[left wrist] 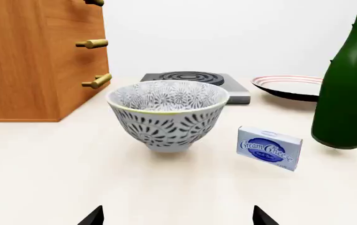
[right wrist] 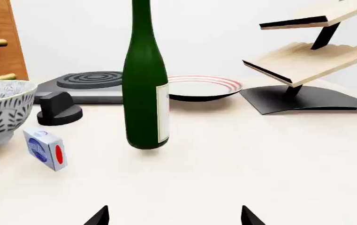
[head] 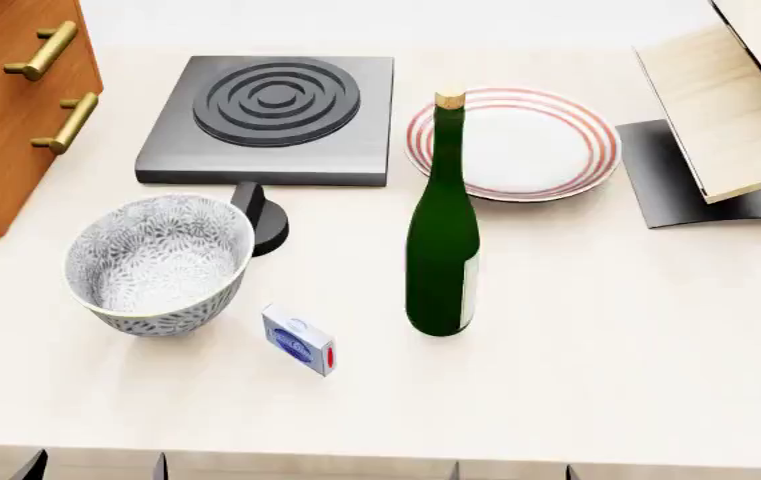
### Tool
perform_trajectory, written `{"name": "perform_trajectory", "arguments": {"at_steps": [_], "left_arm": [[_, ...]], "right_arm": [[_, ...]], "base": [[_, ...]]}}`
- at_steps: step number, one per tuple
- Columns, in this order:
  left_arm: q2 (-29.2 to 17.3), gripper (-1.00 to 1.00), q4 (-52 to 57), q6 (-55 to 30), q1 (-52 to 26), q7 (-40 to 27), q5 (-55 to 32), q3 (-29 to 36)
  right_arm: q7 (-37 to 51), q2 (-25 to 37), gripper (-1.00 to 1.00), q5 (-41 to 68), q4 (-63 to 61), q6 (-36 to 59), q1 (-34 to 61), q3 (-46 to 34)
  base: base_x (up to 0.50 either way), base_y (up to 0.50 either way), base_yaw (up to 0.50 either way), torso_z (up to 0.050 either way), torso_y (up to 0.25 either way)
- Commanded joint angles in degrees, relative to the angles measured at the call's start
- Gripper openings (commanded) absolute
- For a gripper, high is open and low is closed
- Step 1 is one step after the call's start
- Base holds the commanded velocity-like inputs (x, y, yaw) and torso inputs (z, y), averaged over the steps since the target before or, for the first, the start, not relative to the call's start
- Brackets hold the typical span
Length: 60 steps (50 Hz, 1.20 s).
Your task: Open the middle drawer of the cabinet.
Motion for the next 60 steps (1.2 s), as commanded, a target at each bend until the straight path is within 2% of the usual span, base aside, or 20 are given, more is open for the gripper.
{"name": "perform_trajectory", "arguments": {"at_steps": [1, 3, 7, 9, 12, 15, 18, 20, 35, 37, 39, 40, 42, 44, 45, 46, 47, 48, 51, 60], "left_arm": [[-1.0, 1.0, 1.1, -2.0, -0.1, -1.7, -0.1, 1.0], [-1.6, 1.0, 4.4, -5.0, 0.2, -2.4, -0.3, 1.4], [-2.5, 1.0, 12.0, -10.1, 1.2, -3.9, 0.6, 2.2], [-2.9, 1.0, 14.8, -12.0, 1.6, -4.4, 0.9, 2.5], [-3.7, 1.0, 22.7, -15.5, 2.4, -5.5, 2.2, 2.9], [-4.1, 1.0, 27.4, -17.8, 2.9, -5.5, 1.8, 3.1], [-5.1, 1.0, 33.8, -20.6, 3.7, -6.1, 3.9, 4.2], [-5.3, 1.0, 36.8, -21.7, 4.0, -6.1, 3.8, 4.0], [-6.6, 1.0, 59.7, -36.8, 1.9, -5.9, 0.1, 1.1], [-7.2, 1.0, 60.0, -35.2, 1.7, -5.9, -0.9, 0.8], [-11.8, 1.0, 60.0, -33.8, 1.8, -10.4, -4.6, 2.3], [-19.0, 1.0, 60.0, -32.7, 1.1, -18.3, -10.0, 5.1], [-36.2, 1.0, 60.0, -27.0, -6.3, -35.4, -25.4, 18.4], [-51.3, 1.0, 60.0, -20.7, -12.8, -52.6, -30.7, 29.1], [-52.4, 1.0, 59.9, -18.3, -13.0, -58.6, -32.1, 30.4], [-52.6, 1.0, 59.8, -17.2, -12.6, -59.1, -32.5, 30.6], [-54.5, 1.0, 60.0, -18.9, -15.9, -61.0, -30.9, 33.9], [-55.3, 1.0, 59.9, -16.2, -16.3, -63.5, -34.4, 32.8], [-57.8, 1.0, 59.9, -13.1, -18.2, -65.9, -35.3, 36.0], [-57.4, 1.0, 58.8, -12.1, -18.7, -66.6, -36.5, 37.3]], "right_arm": [[0.7, 1.0, 1.0, 1.8, -2.1, 1.5, -0.1, -0.7], [0.8, 1.5, 1.0, 2.4, -2.3, 0.9, -0.4, -1.4], [0.4, 3.0, 1.0, 1.1, -12.0, 7.1, -1.8, -4.2], [0.9, 3.4, 1.0, -0.1, -12.4, 5.9, -2.4, -5.0], [2.4, 3.4, 1.0, 0.9, -21.6, 12.0, -2.9, -3.9], [2.8, 3.4, 1.0, 2.8, -24.1, 11.7, -3.6, -2.8], [4.1, 4.0, 1.0, 3.5, -33.5, 18.2, -3.7, -2.0], [4.6, 4.1, 1.0, 3.4, -34.0, 16.7, -4.6, -2.0], [8.0, 5.2, 1.0, 7.0, -51.4, 26.5, -4.6, -0.2], [8.4, 5.1, 1.0, 8.6, -53.3, 28.2, -4.1, 0.9], [8.8, 5.3, 1.0, 8.8, -54.1, 28.9, -3.9, 1.0], [8.9, 5.5, 1.0, 9.2, -54.7, 29.5, -3.7, 1.3], [9.0, 5.6, 1.0, 10.6, -55.7, 30.5, -3.1, 2.5], [9.3, 5.8, 1.0, 11.4, -56.3, 31.3, -2.7, 2.9], [9.3, 5.8, 1.0, 11.4, -56.1, 30.7, -3.0, 2.9], [9.7, 5.9, 1.0, 12.2, -57.6, 32.7, -2.1, 3.4], [9.8, 6.1, 1.0, 12.4, -58.3, 32.9, -2.2, 3.3], [9.8, 6.1, 1.0, 12.3, -57.9, 32.0, -2.5, 3.1], [10.0, 6.1, 1.0, 11.1, -56.8, 29.6, -3.3, 2.0], [11.6, 7.1, 1.0, 11.2, -57.2, 31.5, -2.7, 1.1]], "base": [[0.0, 0.0, 0.0, 0.0, 0.0], [0.0, 0.0, 0.0, 0.0, 0.0], [0.0, 0.0, 0.0, 0.0, 0.0], [0.0, 0.0, 0.0, 0.0, 0.0], [0.0, 0.0, 0.0, 0.0, 0.0], [0.0, 0.0, 0.0, 0.0, 0.0], [0.0, 0.0, 0.0, 0.0, 0.0], [0.0, 0.0, 0.0, 0.0, 0.0], [0.0, 0.0, 0.0, 0.0, 0.0], [0.0, 0.0, 0.0, 0.0, 0.0], [0.0, 0.0, 0.0, 0.0, 0.0], [0.0, 0.0, 0.0, 0.0, 0.0], [0.0, 0.0, 0.0, 0.0, 0.0], [0.0, 0.0, 0.0, 0.0, 0.0], [0.0, 0.0, 0.0, 0.0, 0.0], [0.0, 0.0, 0.0, 0.0, 0.0], [0.0, 0.0, 0.0, 0.0, 0.0], [0.0, 0.0, 0.0, 0.0, 0.0], [0.0, 0.0, 0.0, 0.0, 0.0], [0.26, 0.0, 0.0, 0.0, 0.0]]}}
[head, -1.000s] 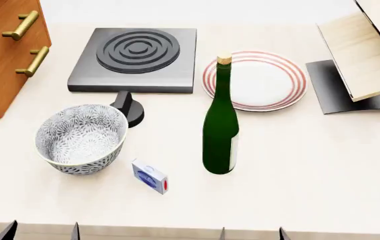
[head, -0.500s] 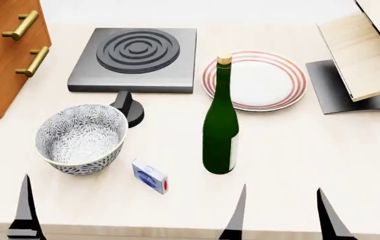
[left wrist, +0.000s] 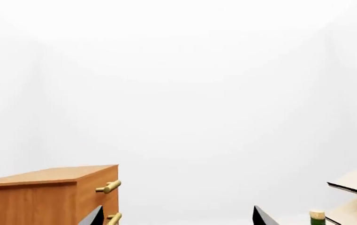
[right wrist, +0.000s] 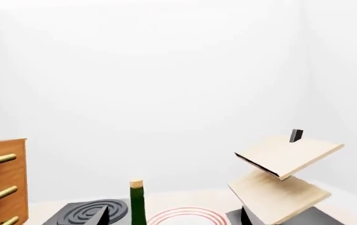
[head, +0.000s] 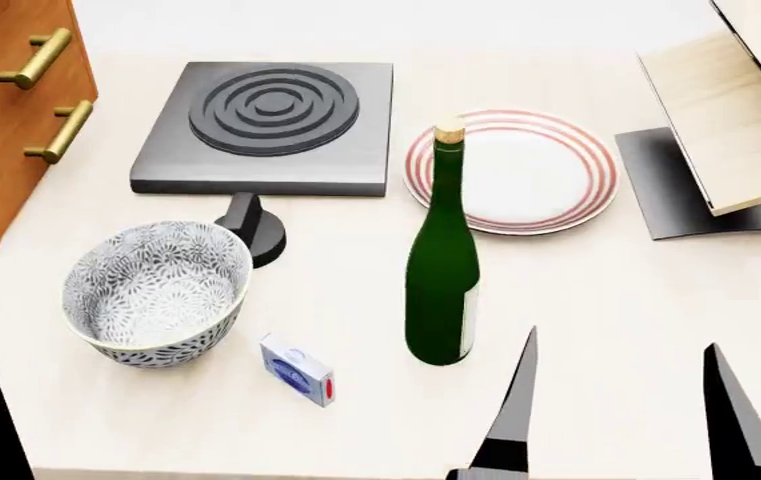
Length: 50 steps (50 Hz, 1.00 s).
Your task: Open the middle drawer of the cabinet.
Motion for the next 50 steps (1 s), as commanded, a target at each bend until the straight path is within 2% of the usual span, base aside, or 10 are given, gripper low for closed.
{"name": "perform_trajectory", "arguments": {"at_steps": [1, 26, 35, 36, 39, 46, 47, 50], "left_arm": [[-9.0, 1.0, 0.2, 4.7, -4.5, -11.6, -6.7, 7.5], [-9.4, 1.0, 0.4, 4.2, -5.7, -12.7, -7.5, 9.2], [-9.3, 1.0, 0.3, 3.8, -6.4, -12.9, -7.5, 10.0], [-9.3, 1.0, 0.3, 3.8, -6.5, -12.9, -7.5, 10.1], [-9.4, 1.0, 0.4, 3.8, -6.6, -13.1, -7.5, 10.3], [-9.3, 1.0, 0.3, 3.7, -7.0, -13.2, -7.4, 10.9], [-9.3, 1.0, 0.3, 3.6, -7.1, -13.3, -7.4, 11.0], [-9.4, 1.0, 0.3, 3.8, -7.1, -13.4, -7.4, 11.1]], "right_arm": [[1.8, 1.4, 1.0, 0.0, -2.0, 1.6, 0.3, -1.2], [4.6, 3.3, 1.0, 1.5, -2.7, 3.0, 0.6, -2.5], [5.4, 4.0, 1.0, 2.1, -2.7, 2.9, 0.7, -2.7], [5.9, 4.2, 1.0, 3.1, -4.2, 5.6, 2.1, -2.3], [5.8, 4.3, 1.0, 2.4, -2.6, 2.3, 0.5, -3.0], [6.3, 4.9, 1.0, 2.5, -2.5, 1.9, 0.4, -3.3], [6.8, 5.0, 1.0, 3.7, -3.8, 4.5, 1.7, -2.7], [6.2, 4.3, 1.0, 5.2, -2.4, 1.1, 0.1, -1.5]], "base": [[0.5, 0.0, 0.0, 0.0, 0.0], [0.5, 0.14, 0.0, 0.0, 0.0], [0.39, 0.44, 0.0, 0.0, 0.002], [0.3, 0.5, 0.0, 0.0, 0.0], [0.26, 0.5, 0.0, 0.0, 0.0], [0.17, 0.5, 0.0, 0.0, 0.0], [0.13, 0.5, 0.0, 0.0, 0.0], [0.18, 0.18, 0.0, 0.0, 0.0]]}}
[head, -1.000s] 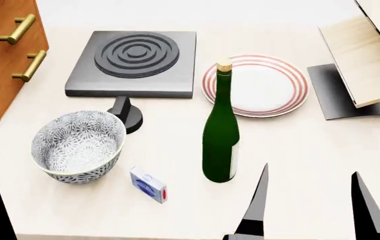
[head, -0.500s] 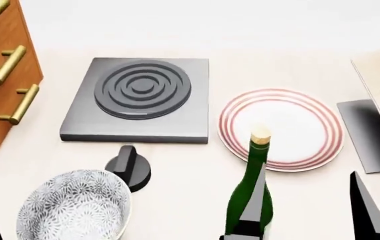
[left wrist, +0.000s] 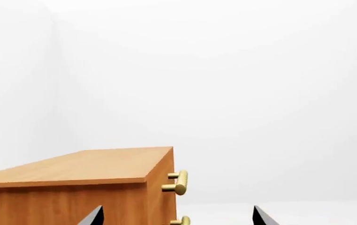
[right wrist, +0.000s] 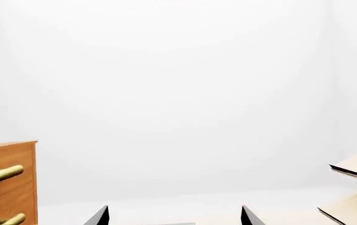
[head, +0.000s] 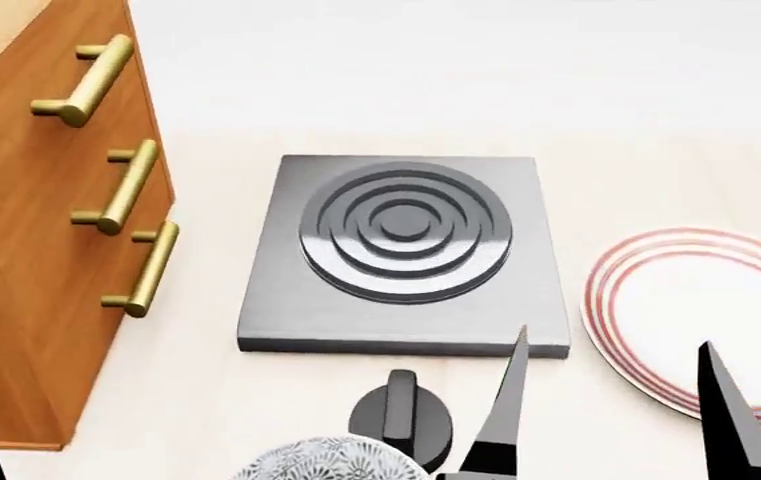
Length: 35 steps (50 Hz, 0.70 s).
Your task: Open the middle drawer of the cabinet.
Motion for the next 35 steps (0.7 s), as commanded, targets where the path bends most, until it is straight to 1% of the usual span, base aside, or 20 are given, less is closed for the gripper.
{"name": "perform_trajectory", "arguments": {"at_steps": [1, 17, 18, 20, 21, 23, 24, 27, 28, 29, 33, 34, 35], "left_arm": [[-0.1, 1.0, 0.0, 0.0, -0.6, -0.4, -0.1, 0.9], [-0.2, 1.0, -0.1, -0.1, -1.2, -0.6, 0.3, 2.2], [8.4, 1.0, -7.2, -8.7, -9.8, 1.2, -8.3, 9.6], [25.6, 1.0, -9.2, -25.9, -9.9, 18.4, 8.9, -7.6], [34.2, 1.0, -6.8, -34.5, -13.1, 27.0, 17.5, -7.5], [51.4, 1.0, -6.4, -50.4, -14.0, 44.2, 34.7, -6.4], [57.0, 1.0, -6.4, -51.0, -14.3, 52.8, 43.3, -6.2], [56.6, 1.0, -6.2, -52.4, -15.5, 78.5, 69.0, -5.2], [56.2, 1.0, -6.8, -52.3, -16.1, 83.8, 77.6, -4.8], [55.8, 1.0, -7.2, -52.3, -16.4, 83.7, 86.2, -4.5], [53.1, 1.0, -11.0, -50.6, -17.8, 82.8, 87.5, -2.0], [52.4, 1.0, -12.2, -49.9, -18.2, 82.5, 87.5, -1.5], [52.1, 1.0, -13.1, -49.6, -18.5, 82.4, 87.3, -1.4]], "right_arm": [[0.7, 0.2, 1.0, 2.5, 0.4, -1.3, -0.5, 1.3], [1.9, 1.2, 1.0, 3.5, 0.5, -2.1, -0.6, 0.7], [1.1, 1.2, 1.0, 6.5, 0.6, -2.8, -1.6, 3.2], [1.7, 1.5, 1.0, 7.3, -0.1, -1.6, -0.9, 3.7], [1.8, 1.7, 1.0, 7.4, -0.1, -1.4, -0.8, 3.6], [1.1, 1.8, 1.0, 7.3, 0.3, -3.5, -1.6, 3.4], [1.3, 1.8, 1.0, 7.6, 0.3, -3.3, -1.5, 3.5], [2.5, 2.3, 1.0, 8.7, -0.8, -1.4, -0.5, 4.0], [2.0, 2.1, 1.0, 7.7, 0.4, -3.4, -1.5, 3.5], [2.1, 2.1, 1.0, 7.7, 0.5, -3.6, -1.6, 3.4], [2.5, 2.4, 1.0, 7.9, 0.7, -3.6, -1.6, 3.3], [3.4, 2.8, 1.0, 9.4, -0.8, -0.9, -0.2, 4.0], [2.8, 2.6, 1.0, 8.5, 0.5, -3.2, -1.3, 3.6]], "base": [[0.41, 0.0, 0.0, 0.0, 0.0], [0.5, 0.0, 0.0, 0.0, 0.001], [0.0, 0.0, 0.0, 0.0, 0.0], [0.0, 0.0, 0.0, 0.0, 0.0], [0.0, 0.0, 0.0, 0.0, 0.0], [0.15, 0.0, 0.0, 0.0, 0.0], [0.5, 0.0, 0.0, 0.0, 0.0], [0.5, 0.0, 0.0, 0.0, 0.0], [0.02, 0.0, 0.0, 0.0, 0.0], [0.0, 0.0, 0.0, 0.0, 0.0], [0.0, 0.0, 0.0, 0.0, 0.0], [0.0, 0.0, 0.0, 0.0, 0.0], [0.0, 0.0, 0.0, 0.0, 0.0]]}}
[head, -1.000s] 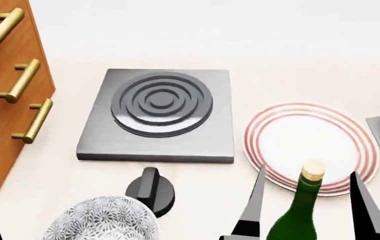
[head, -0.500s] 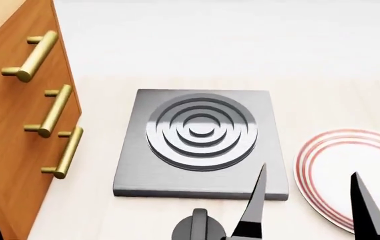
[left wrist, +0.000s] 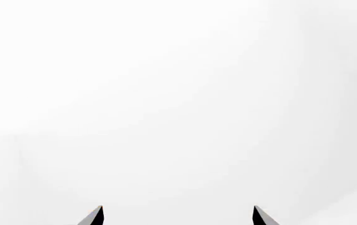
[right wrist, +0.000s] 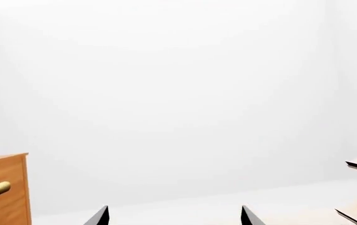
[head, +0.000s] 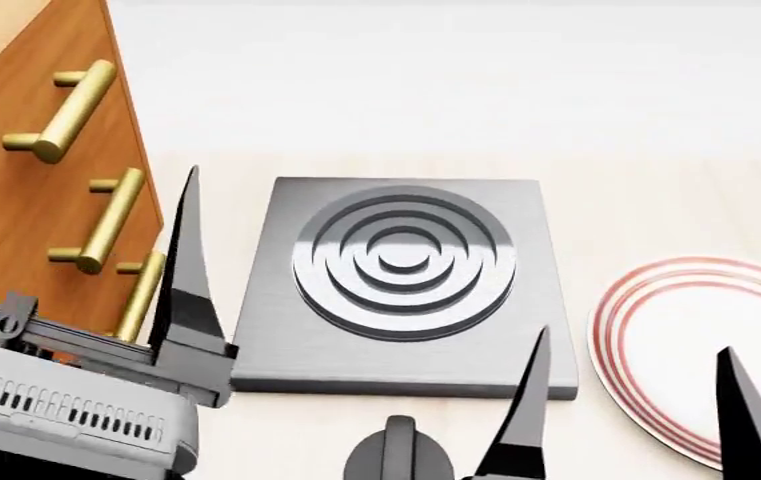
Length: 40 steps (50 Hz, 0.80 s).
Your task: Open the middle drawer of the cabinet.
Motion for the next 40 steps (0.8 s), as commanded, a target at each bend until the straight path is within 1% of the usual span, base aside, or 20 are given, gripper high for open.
{"name": "perform_trajectory", "arguments": {"at_steps": [1, 4, 6, 8, 10, 11, 13, 15, 21, 31, 33, 35, 38, 39, 40], "left_arm": [[10.4, 1.0, -8.6, -9.6, -5.9, 25.2, 31.5, 1.0], [8.9, 1.0, -12.7, -7.2, -6.5, 23.7, 31.7, 3.0], [7.7, 1.0, -15.6, -5.0, -6.8, 22.1, 32.1, 4.6], [7.3, 1.0, -16.7, -4.1, -7.0, 21.6, 31.7, 4.8], [6.8, 1.0, -20.6, -2.9, -8.4, 20.1, 32.1, 5.4], [6.1, 1.0, -22.3, -2.1, -9.2, 19.4, 33.2, 6.5], [5.6, 1.0, -25.7, -0.7, -10.2, 18.4, 33.2, 7.4], [5.2, 1.0, -28.2, 0.3, -11.0, 17.7, 33.3, 8.1], [4.8, 1.0, -35.5, 3.3, -12.8, 14.8, 32.3, 8.9], [4.3, 1.0, -42.5, 5.8, -14.8, 12.6, 32.3, 10.5], [4.3, 1.0, -44.0, 6.4, -15.2, 12.1, 32.3, 10.9], [4.4, 1.0, -44.8, 6.5, -15.5, 12.0, 32.2, 11.0], [4.3, 1.0, -46.8, 7.0, -15.7, 11.6, 32.3, 11.7], [4.3, 1.0, -47.7, 7.3, -15.8, 11.2, 32.2, 11.8], [4.2, 1.0, -49.1, 7.7, -16.0, 11.0, 31.8, 11.8]], "right_arm": [[0.8, 0.7, 1.0, 1.4, 0.6, -1.1, -0.4, 0.5], [1.3, 1.1, 1.0, 2.2, 0.0, -0.1, 0.1, 0.7], [1.1, 1.1, 1.0, 1.8, 0.7, -1.2, -0.4, 0.5], [1.1, 1.2, 1.0, 2.0, 0.9, -1.5, -0.5, 0.5], [1.2, 1.2, 1.0, 2.1, 0.9, -1.6, -0.6, 0.4], [2.2, 1.6, 1.0, 3.5, -0.5, 0.8, 0.6, 1.0], [1.6, 1.5, 1.0, 2.5, 0.6, -1.3, -0.5, 0.4], [1.8, 1.7, 1.0, 2.6, 0.5, -1.4, -0.5, 0.4], [2.2, 2.1, 1.0, 3.1, 0.6, -1.5, -0.5, 0.4], [2.9, 2.7, 1.0, 3.5, 0.7, -2.0, -0.6, 0.1], [4.1, 3.2, 1.0, 5.2, -0.7, 0.7, 0.8, 0.8], [3.3, 3.0, 1.0, 3.8, 0.7, -2.0, -0.6, 0.1], [3.2, 3.1, 1.0, 3.6, 1.2, -2.7, -0.7, -0.2], [4.3, 3.6, 1.0, 5.2, -0.1, -0.1, 0.6, 0.5], [3.6, 3.3, 1.0, 4.1, 1.0, -2.2, -0.5, 0.0]], "base": [[0.0, 0.0, 0.0, 0.0, 0.0], [0.0, 0.0, 0.0, 0.0, 0.0], [0.0, 0.0, 0.0, 0.0, 0.0], [0.0, 0.0, 0.0, 0.0, 0.0], [0.0, 0.0, 0.0, 0.0, 0.0], [0.0, 0.0, 0.0, 0.0, 0.0], [0.0, 0.0, 0.0, 0.0, 0.0], [0.0, 0.0, 0.0, 0.0, 0.0], [0.0, 0.0, 0.0, 0.0, 0.0], [0.0, 0.0, 0.0, 0.0, 0.0], [0.0, 0.0, 0.0, 0.0, 0.0], [0.0, 0.0, 0.0, 0.0, 0.0], [0.0, 0.0, 0.0, 0.0, 0.0], [0.0, 0.0, 0.0, 0.0, 0.0], [0.0, 0.0, 0.0, 0.0, 0.0]]}}
